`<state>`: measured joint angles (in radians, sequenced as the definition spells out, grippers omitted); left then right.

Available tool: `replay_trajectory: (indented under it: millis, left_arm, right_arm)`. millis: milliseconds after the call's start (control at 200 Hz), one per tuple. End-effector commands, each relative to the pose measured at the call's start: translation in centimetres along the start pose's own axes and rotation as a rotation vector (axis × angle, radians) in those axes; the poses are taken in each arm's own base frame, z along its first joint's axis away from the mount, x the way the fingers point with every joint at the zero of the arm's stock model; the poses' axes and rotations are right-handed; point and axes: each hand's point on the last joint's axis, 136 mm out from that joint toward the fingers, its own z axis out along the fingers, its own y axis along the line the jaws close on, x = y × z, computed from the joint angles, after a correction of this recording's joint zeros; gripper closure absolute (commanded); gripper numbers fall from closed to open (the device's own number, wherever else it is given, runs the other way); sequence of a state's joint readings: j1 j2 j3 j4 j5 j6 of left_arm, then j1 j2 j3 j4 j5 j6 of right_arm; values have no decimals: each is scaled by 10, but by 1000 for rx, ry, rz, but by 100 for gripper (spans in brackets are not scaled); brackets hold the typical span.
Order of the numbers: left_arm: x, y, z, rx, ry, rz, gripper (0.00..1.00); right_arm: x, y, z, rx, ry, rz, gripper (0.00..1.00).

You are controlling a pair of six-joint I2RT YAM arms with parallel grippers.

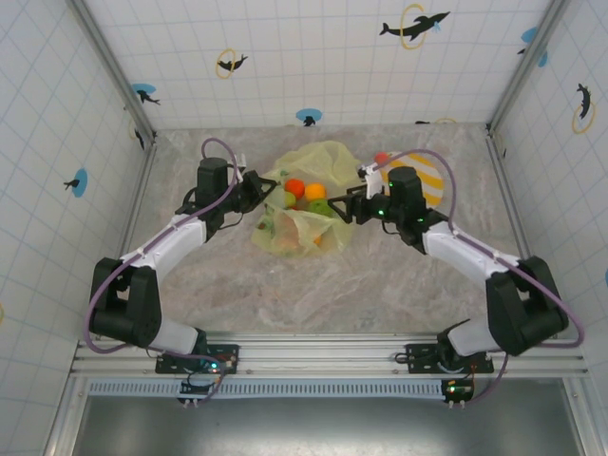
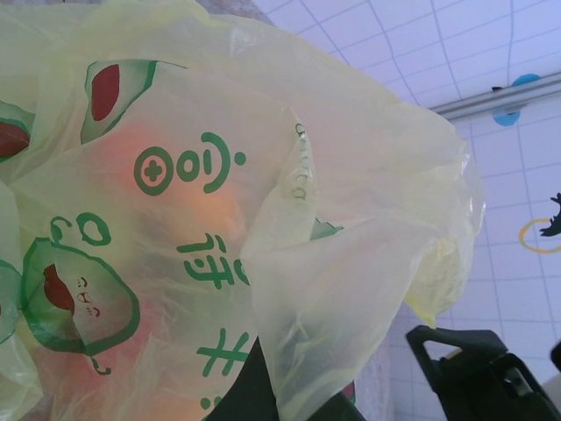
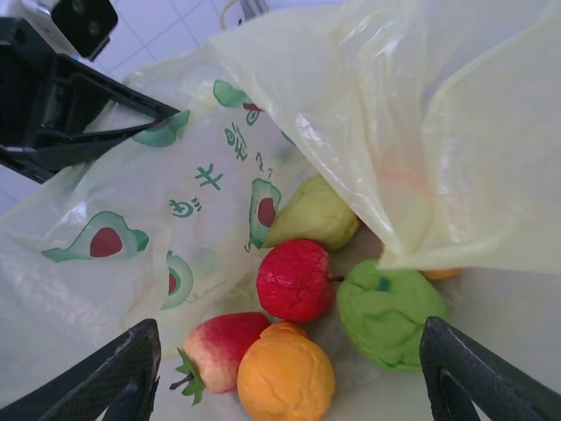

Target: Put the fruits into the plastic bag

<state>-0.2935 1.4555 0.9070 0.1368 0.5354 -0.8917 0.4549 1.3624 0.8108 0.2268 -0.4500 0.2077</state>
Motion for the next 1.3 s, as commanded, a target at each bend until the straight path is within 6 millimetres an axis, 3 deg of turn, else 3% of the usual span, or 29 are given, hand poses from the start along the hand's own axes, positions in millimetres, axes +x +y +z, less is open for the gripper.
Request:
replay_trajectory:
  millis: [0, 140, 300, 470, 706, 1041, 1186, 1291]
  left_arm:
    - [2, 4, 2, 0, 8, -10, 100]
    - [2, 6, 2, -2, 8, -12, 100]
    - [2, 5, 2, -1, 9, -11, 100]
    - [2, 4, 2, 0, 8, -9, 100]
    - [1, 4, 1, -2, 5, -6, 100]
    - [-1, 1, -1, 1, -4, 3, 100]
    - [0, 2, -1, 2, -3, -3, 100]
    - [1, 4, 0, 1, -1, -10, 100]
  right_arm:
    - [-4, -7, -18, 44, -24, -28, 19]
    - [-23, -8, -33, 83, -92, -43, 15]
    - [-43, -41, -54, 318, -201, 21, 10]
    - [-43, -87, -79, 617, -236, 21, 6]
    - [-41, -115, -91, 761, -246, -31, 1]
    - [-37, -166, -87, 850, -206, 63, 0]
    - [-30, -178, -69, 815, -158, 82, 0]
    - [-21, -188, -45, 756, -114, 91, 0]
